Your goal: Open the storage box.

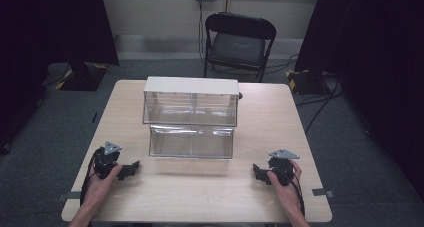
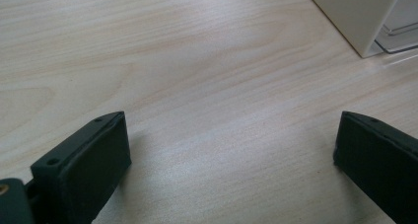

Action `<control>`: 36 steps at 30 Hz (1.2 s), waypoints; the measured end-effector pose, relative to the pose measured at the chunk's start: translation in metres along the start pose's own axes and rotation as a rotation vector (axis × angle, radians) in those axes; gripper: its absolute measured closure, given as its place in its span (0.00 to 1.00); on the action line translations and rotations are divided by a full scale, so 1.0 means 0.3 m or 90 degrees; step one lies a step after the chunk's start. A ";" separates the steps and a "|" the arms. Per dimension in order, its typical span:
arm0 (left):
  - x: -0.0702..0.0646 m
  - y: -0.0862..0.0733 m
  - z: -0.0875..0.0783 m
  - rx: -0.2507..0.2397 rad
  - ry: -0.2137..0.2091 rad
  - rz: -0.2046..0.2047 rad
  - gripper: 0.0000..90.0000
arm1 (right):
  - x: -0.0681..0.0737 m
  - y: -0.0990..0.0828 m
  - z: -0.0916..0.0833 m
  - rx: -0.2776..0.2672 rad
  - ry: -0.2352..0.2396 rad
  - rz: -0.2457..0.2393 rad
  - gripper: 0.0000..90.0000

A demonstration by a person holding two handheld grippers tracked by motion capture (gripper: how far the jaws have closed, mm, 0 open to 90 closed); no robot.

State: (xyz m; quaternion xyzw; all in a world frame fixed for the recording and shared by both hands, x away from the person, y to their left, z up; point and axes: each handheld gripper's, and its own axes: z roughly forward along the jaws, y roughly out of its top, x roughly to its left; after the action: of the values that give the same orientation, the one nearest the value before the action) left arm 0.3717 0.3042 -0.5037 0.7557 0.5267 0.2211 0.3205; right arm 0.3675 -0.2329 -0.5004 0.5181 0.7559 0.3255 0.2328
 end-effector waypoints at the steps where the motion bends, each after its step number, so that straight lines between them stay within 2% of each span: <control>1: 0.000 0.000 0.000 0.000 0.000 0.000 0.00 | 0.000 0.000 0.000 0.000 0.000 0.000 0.13; 8: -0.001 -0.002 -0.005 0.001 -0.001 -0.006 0.01 | 0.000 0.000 0.000 0.000 0.000 0.001 0.13; 11: 0.000 -0.001 -0.013 0.005 0.003 -0.005 0.04 | 0.000 0.000 0.000 0.000 0.000 0.000 0.13; 12: -0.001 -0.001 -0.017 0.004 0.001 -0.009 0.07 | 0.000 0.000 0.000 0.000 0.000 0.000 0.13; 15: -0.002 0.001 -0.030 -0.006 -0.005 0.001 0.22 | 0.000 0.000 0.000 0.000 0.000 0.000 0.13; 17: -0.005 0.002 -0.031 -0.008 -0.010 -0.001 0.16 | 0.000 0.000 0.000 0.000 0.000 0.000 0.13; 18: -0.009 0.006 -0.038 -0.014 -0.011 0.002 0.19 | 0.000 0.000 0.000 0.000 0.000 0.000 0.13; 25: -0.021 0.020 -0.056 -0.025 -0.034 0.004 0.19 | 0.000 0.000 0.000 0.000 0.000 0.000 0.13; 28: -0.026 0.029 -0.077 -0.048 -0.076 -0.005 0.18 | 0.000 0.000 0.000 0.000 0.000 0.000 0.13; 36: -0.066 0.044 -0.094 -0.069 -0.083 0.019 0.18 | 0.000 0.000 0.000 0.000 0.000 -0.001 0.13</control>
State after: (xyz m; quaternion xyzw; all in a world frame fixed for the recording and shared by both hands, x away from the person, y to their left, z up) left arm 0.3545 0.2895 -0.4745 0.7578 0.4805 0.2044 0.3912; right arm 0.3676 -0.2331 -0.5004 0.5173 0.7564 0.3256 0.2330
